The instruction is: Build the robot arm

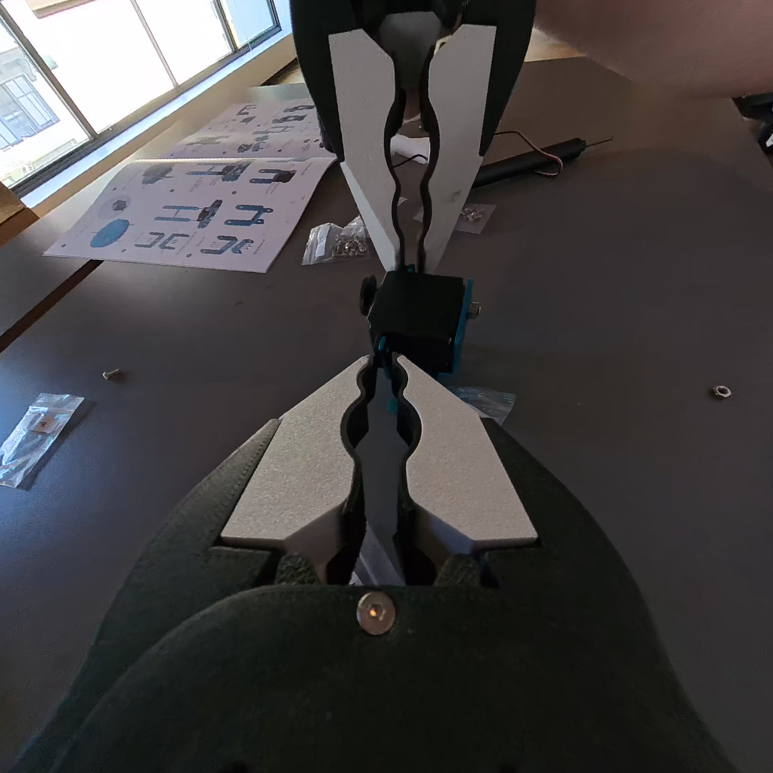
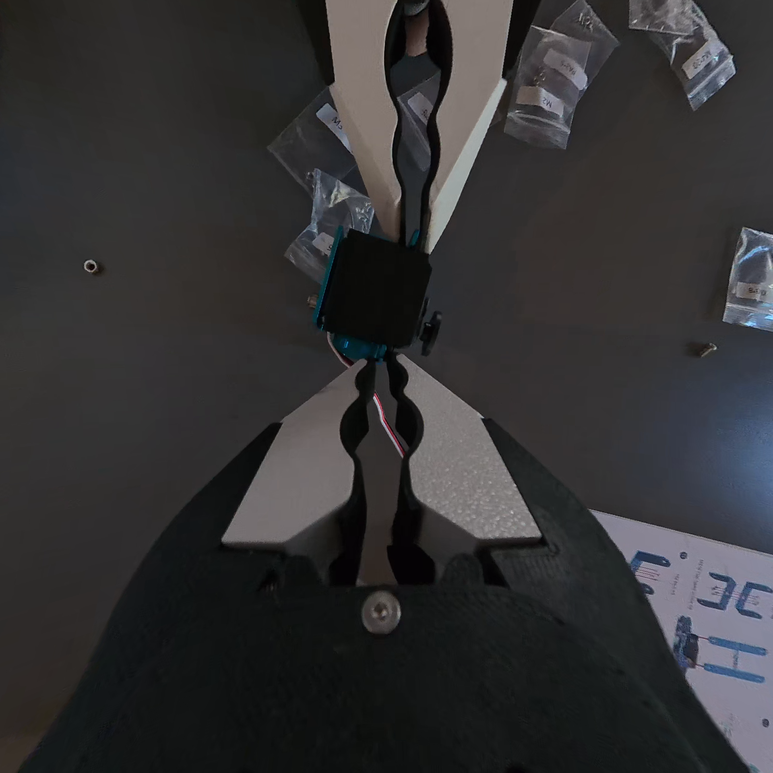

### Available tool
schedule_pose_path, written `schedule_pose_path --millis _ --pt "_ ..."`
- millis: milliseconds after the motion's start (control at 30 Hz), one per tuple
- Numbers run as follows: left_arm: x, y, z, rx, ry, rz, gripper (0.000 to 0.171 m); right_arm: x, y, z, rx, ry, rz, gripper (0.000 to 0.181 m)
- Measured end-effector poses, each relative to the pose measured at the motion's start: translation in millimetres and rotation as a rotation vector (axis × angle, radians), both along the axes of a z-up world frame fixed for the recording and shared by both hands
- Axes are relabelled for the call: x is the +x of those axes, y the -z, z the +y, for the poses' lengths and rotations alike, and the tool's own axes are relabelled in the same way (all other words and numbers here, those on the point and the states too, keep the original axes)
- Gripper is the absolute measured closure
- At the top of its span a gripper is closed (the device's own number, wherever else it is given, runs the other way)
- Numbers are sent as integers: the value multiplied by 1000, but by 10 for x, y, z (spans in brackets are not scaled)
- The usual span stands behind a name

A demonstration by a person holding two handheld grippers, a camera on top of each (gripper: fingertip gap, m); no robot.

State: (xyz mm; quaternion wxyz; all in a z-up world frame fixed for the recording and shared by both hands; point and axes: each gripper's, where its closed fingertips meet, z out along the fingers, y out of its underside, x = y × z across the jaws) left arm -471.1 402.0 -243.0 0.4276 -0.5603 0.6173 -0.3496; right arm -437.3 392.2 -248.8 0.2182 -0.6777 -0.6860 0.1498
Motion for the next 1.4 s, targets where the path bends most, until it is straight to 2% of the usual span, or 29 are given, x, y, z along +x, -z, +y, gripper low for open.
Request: schedule_pose_path --millis 233,367,533,667,767,833,900,967,1000,1100,1200,1300,1400 --pt "52 -100 -135 46 51 -69 167 36 62 21 -38 9 -13 176" --pt "31 -83 -97 11 27 -53 167 20 58 24 -27 9 -20 176" --pt "26 -87 -118 52 28 -58 168 10 60 25 -36 26 6 174" --pt "24 -90 -133 63 36 -63 168 56 30 53 -46 31 16 162" --pt "22 -91 -142 62 44 -64 168 142 -122 102 -118 39 41 152" --pt "19 -95 -149 73 50 -68 168 119 -284 301 -152 66 118 151" --pt "15 -94 -147 84 48 -68 168 86 -340 755 -157 195 164 153" --pt "11 -96 -156 93 52 -70 168 109 -198 1231 -201 354 106 161" --pt "8 -97 -162 97 54 -71 168 123 -99 1408 -185 355 55 164" --pt "6 -98 -175 112 56 -74 168 11 41 1759 -11 180 8 167" --pt "7 -94 -174 111 55 -71 168 -3 126 1932 168 6 -196 168" --pt "17 -87 -168 112 58 -66 168 -85 204 1933 165 -119 -329 166" --pt "24 -76 -168 115 60 -59 168 -90 306 2005 92 -114 -399 161"
